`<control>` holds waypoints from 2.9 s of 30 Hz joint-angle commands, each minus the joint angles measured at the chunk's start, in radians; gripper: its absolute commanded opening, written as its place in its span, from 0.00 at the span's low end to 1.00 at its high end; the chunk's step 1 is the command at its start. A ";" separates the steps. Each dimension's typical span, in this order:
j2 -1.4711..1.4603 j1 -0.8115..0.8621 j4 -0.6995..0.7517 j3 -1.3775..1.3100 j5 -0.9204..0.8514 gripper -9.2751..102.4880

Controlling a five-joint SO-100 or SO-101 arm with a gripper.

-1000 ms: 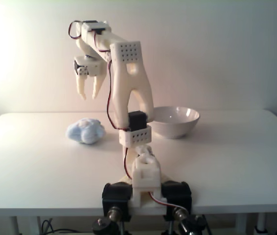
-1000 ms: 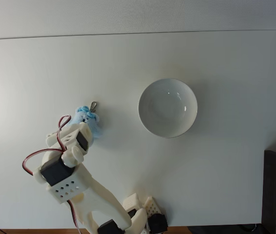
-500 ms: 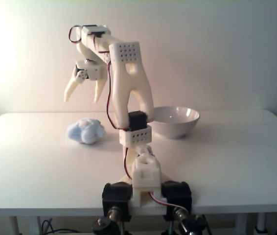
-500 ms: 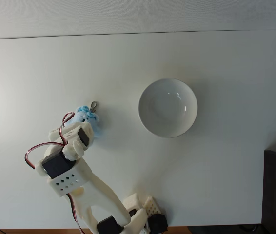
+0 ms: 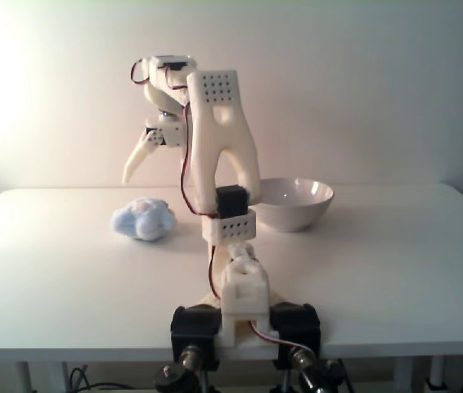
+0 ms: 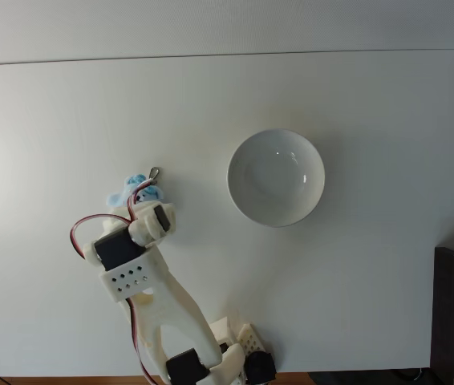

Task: Grasp a skyblue doll and put it into the bowl.

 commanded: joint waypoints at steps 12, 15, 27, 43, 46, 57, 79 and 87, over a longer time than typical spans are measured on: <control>-0.074 0.011 -0.002 -0.009 -0.003 0.53; -0.100 0.003 -0.003 -0.012 -0.003 0.53; -0.140 0.000 -0.106 -0.014 -0.003 0.53; -0.238 -0.037 -0.110 -0.012 -0.005 0.53; -0.245 -0.048 -0.110 -0.015 -0.018 0.53; -0.250 -0.101 -0.112 -0.015 -0.049 0.53; -0.302 -0.087 -0.172 -0.014 -0.060 0.53; -0.305 -0.086 -0.245 -0.005 -0.129 0.53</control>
